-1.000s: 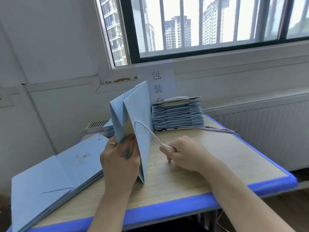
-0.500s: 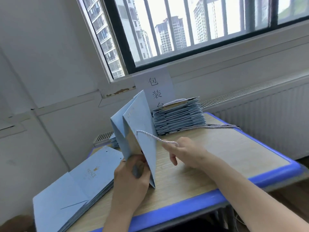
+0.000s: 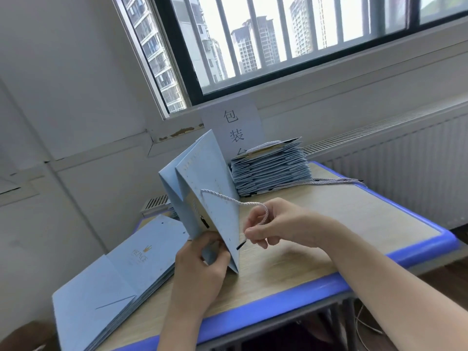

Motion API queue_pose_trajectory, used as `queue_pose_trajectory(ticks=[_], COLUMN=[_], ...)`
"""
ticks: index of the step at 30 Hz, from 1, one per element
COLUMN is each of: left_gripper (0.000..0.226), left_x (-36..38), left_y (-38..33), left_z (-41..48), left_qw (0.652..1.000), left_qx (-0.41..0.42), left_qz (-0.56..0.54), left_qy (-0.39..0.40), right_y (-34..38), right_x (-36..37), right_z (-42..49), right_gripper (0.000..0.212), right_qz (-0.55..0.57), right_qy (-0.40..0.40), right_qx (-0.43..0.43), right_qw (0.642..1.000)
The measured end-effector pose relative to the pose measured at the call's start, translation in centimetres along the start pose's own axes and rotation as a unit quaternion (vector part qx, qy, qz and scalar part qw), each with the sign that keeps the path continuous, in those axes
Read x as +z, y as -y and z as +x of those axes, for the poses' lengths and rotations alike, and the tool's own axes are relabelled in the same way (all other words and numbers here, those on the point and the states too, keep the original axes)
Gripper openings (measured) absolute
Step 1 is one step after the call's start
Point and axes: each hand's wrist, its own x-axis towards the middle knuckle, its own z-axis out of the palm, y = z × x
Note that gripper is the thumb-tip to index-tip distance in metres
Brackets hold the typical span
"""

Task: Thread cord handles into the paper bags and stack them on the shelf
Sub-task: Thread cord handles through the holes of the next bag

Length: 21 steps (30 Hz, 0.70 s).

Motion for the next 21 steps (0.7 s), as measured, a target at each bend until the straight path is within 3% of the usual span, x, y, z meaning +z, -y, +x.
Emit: queue_pose_trajectory(ticks=[8,21], left_gripper=[0.039,0.036], left_x=[-0.2,-0.2], left_y=[-0.4,-1.0], left_z=[-0.2,-0.2], left_qw=[1.000,0.999], left_qx=[0.004,0.004], left_qz=[-0.003,-0.020], left_qy=[0.020,0.026], right_y=[0.0,-0.3], right_x=[0.6,1.0], right_z=[0.2,0.6], right_gripper=[0.006,0.007], right_qz=[-0.020,-0.042], right_qy=[-0.034,-0.044], right_qx=[-0.045,-0.034], right_qw=[0.998,0.998])
